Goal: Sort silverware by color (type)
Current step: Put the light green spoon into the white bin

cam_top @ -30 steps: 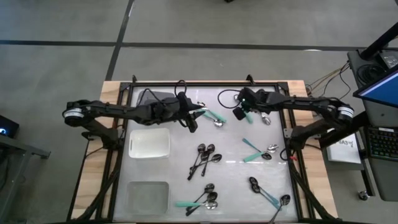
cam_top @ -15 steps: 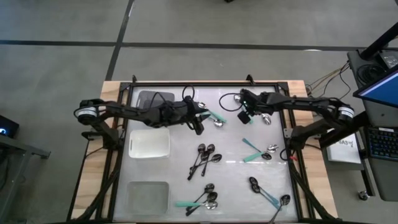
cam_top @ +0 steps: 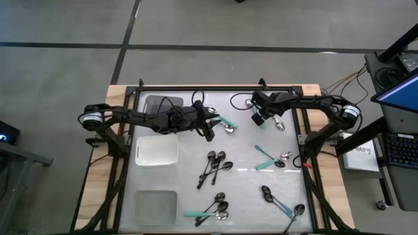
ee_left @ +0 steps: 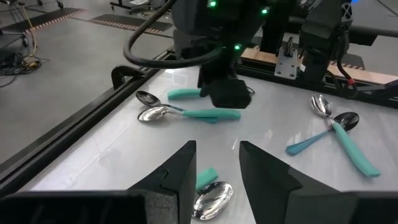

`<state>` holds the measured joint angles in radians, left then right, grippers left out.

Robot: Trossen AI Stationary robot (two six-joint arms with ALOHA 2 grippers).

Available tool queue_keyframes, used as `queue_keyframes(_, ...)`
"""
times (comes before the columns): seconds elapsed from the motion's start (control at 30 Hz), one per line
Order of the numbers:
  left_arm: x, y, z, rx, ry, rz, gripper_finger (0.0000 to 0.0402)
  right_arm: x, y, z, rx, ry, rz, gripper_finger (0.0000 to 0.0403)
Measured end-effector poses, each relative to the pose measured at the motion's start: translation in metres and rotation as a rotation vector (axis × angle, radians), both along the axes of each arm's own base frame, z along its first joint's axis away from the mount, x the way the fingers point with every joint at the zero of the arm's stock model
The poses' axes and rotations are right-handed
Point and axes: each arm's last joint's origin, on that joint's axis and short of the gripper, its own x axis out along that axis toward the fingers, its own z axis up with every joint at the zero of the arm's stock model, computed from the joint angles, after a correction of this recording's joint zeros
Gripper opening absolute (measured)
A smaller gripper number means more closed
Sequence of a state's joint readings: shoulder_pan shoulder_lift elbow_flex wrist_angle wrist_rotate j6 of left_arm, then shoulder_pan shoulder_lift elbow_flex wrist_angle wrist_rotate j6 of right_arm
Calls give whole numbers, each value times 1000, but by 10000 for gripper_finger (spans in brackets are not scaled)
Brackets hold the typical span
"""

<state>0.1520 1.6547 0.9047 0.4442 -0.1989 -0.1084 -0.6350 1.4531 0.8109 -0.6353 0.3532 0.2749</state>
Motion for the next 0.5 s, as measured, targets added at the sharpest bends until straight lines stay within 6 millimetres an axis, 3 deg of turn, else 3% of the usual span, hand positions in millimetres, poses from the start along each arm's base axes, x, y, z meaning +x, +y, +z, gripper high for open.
queue_keyframes(0.27, 0, 0, 0, 16, 2, -5, 104, -6, -26, 3, 5, -81, -88, 123)
queue_keyframes(0.5, 0, 0, 1, 17, -2, -5, 104, -10, -40, -10, 45, -95, -121, 119)
